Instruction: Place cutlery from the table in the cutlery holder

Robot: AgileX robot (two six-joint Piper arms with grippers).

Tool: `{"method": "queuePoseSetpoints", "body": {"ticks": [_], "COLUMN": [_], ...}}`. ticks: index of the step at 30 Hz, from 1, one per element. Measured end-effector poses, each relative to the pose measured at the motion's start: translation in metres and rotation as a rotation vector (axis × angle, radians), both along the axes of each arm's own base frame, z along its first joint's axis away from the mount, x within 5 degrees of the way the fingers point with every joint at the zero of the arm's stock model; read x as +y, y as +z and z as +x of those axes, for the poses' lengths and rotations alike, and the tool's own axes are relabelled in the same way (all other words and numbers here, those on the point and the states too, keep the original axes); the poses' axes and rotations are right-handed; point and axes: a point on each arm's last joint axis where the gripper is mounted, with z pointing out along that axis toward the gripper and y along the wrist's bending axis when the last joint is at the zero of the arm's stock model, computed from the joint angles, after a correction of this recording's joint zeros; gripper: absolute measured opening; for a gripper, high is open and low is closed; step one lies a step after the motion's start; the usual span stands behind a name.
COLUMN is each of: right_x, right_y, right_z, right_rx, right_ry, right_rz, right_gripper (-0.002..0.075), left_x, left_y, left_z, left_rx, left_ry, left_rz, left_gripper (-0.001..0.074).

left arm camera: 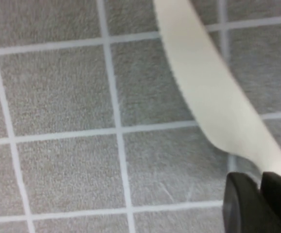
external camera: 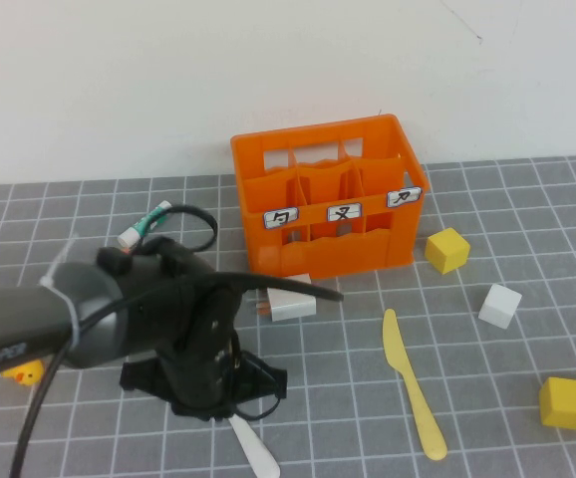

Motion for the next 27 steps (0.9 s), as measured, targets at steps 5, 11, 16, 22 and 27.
{"method": "queuePoseSetpoints", "body": {"ticks": [5,11,16,22,27], "right_x": [0.0,0.0,0.0,0.001,0.001], "right_y": [0.0,0.0,0.0,0.0,0.0], "right_z": [0.0,0.0,-0.001,-0.001,-0.001], "right_rx": [0.001,0.004,0.008,0.011,0.011], "right_ry": [0.001,0.003,0.006,0.008,0.008], "right_rz": [0.0,0.001,0.002,0.003,0.003], "right_gripper": [-0.0003,-0.0003,-0.0003,-0.0003,-0.0003], "left_x": [-0.001,-0.002,-0.004,-0.014,-0.016], "left_y": [-0.015,-0.021,-0.022,-0.021,-0.02], "left_z": [0.002,0.005,0.009,0.023,0.023], "left_rx": [-0.005,-0.006,-0.053,-0.212,-0.214], "left_ry": [0.037,0.019,-0.048,-0.144,-0.093], "left_rz": [0.0,0.009,0.001,-0.074,-0.105], "left_gripper": [0.0095,0.0101,0.0101,0.0102,0.0102]}}
